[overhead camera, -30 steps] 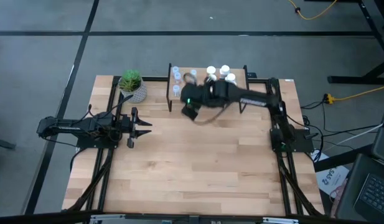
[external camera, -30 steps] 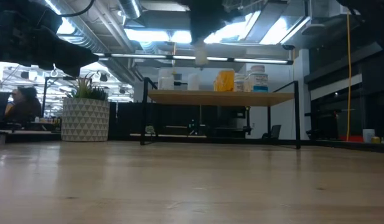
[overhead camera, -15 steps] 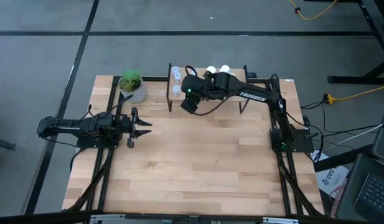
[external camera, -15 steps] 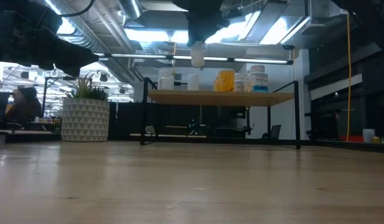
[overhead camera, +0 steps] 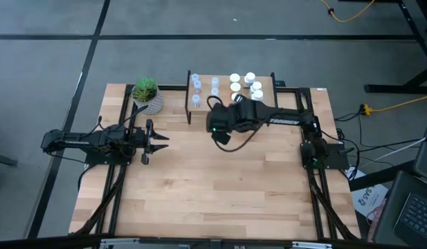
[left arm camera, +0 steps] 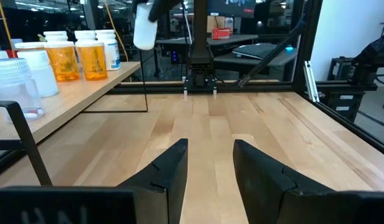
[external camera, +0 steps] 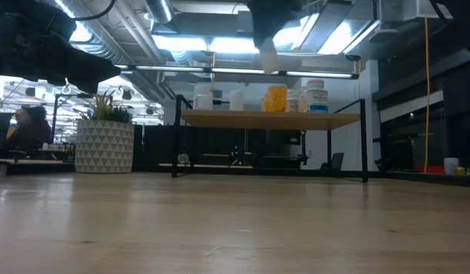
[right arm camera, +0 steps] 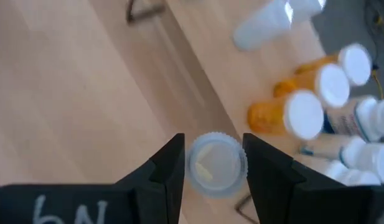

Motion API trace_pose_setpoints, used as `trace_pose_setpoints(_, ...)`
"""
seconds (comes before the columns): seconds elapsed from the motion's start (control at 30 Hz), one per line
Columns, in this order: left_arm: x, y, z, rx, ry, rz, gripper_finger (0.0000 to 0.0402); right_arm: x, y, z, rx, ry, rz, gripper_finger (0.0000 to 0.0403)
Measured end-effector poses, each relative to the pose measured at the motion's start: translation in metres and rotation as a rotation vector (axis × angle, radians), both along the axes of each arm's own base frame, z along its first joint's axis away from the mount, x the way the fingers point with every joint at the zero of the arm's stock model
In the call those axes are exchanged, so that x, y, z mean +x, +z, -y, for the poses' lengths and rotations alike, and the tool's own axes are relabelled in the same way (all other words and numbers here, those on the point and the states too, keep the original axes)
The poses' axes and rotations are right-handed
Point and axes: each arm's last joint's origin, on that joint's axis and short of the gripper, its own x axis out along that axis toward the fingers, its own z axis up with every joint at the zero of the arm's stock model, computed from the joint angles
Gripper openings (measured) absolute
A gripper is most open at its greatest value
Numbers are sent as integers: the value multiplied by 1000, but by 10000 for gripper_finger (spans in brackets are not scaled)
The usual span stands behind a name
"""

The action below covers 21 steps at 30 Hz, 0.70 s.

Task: Pick and place medicine bottles onto shelf by color
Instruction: Put the white pill bottle on the shelf aligned with the other white pill bottles

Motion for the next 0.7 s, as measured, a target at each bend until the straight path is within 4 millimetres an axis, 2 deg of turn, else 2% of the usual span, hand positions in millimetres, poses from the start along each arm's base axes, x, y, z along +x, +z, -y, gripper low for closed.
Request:
trace_pose_setpoints(0.13, 0, 0, 0, 0, 0, -1, 121, -3, 7, -21, 2, 90, 27, 138)
trace_pose_setpoints(0.27, 0, 0, 0, 0, 0, -1, 121, -11, 11, -37, -14, 104, 32, 138)
trace_pose_setpoints(0.43, 0, 0, 0, 0, 3, 1, 121, -32, 25, -50, -78, 109, 74, 138)
trace_pose_setpoints(0.6, 0, 0, 0, 0, 3, -1, 121, -63, 19, -55, -168, 21, 98, 138)
trace_pose_setpoints(0.7, 0, 0, 0, 0, 3, -1, 121, -79, 6, -56, -177, -29, 148, 138)
